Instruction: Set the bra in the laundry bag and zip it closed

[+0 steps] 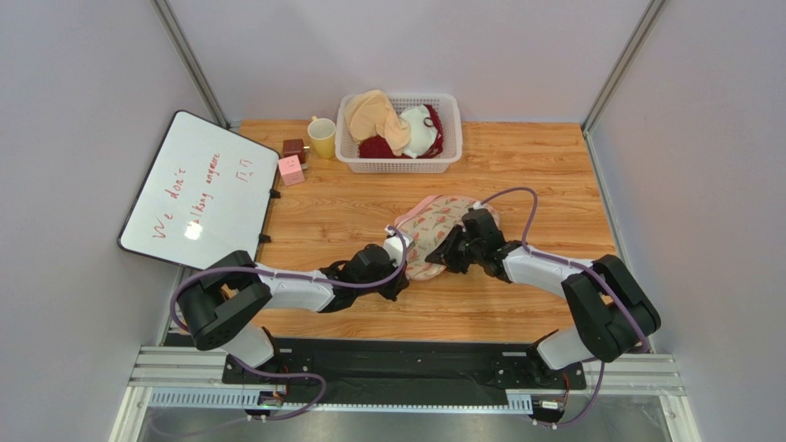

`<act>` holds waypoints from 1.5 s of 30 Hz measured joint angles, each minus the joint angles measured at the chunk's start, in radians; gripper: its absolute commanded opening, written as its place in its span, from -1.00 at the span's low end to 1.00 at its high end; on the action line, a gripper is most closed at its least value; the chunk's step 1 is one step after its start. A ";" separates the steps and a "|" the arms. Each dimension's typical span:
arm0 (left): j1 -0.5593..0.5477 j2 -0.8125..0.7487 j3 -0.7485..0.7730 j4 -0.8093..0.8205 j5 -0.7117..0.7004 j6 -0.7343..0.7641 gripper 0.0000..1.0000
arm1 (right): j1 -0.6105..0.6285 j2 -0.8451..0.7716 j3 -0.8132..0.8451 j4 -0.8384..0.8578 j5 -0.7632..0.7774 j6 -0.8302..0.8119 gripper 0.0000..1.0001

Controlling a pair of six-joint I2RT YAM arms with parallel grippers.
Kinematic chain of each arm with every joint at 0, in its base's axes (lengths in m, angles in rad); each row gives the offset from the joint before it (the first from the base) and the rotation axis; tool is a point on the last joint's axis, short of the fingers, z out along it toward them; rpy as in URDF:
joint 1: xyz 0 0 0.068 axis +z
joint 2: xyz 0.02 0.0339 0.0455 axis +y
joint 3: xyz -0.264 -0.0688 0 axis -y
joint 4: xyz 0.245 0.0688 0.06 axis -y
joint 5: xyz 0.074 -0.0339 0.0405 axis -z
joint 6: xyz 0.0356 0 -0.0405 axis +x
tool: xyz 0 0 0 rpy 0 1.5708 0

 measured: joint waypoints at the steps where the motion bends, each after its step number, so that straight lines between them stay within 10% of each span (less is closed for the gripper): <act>1: 0.000 0.010 0.000 0.006 0.012 -0.002 -1.00 | -0.002 0.000 0.000 0.001 -0.005 -0.018 -0.08; 5: 0.000 0.041 0.001 0.031 0.064 -0.012 -1.00 | -0.012 -0.011 0.000 -0.005 -0.027 -0.093 0.47; 11: -0.002 0.063 0.014 0.063 0.124 -0.028 -1.00 | -0.013 -0.140 -0.095 0.055 -0.059 -0.100 0.70; 26: -0.032 0.063 0.020 0.108 0.198 -0.055 -1.00 | 0.014 -0.376 -0.381 0.163 -0.022 0.158 0.83; 38: -0.046 0.076 0.037 0.124 0.249 -0.085 -1.00 | 0.037 -0.916 -0.565 -0.031 0.180 0.407 0.70; 45: -0.077 0.086 0.076 0.127 0.262 -0.098 -1.00 | 0.050 -0.843 -0.564 -0.082 0.208 0.433 0.60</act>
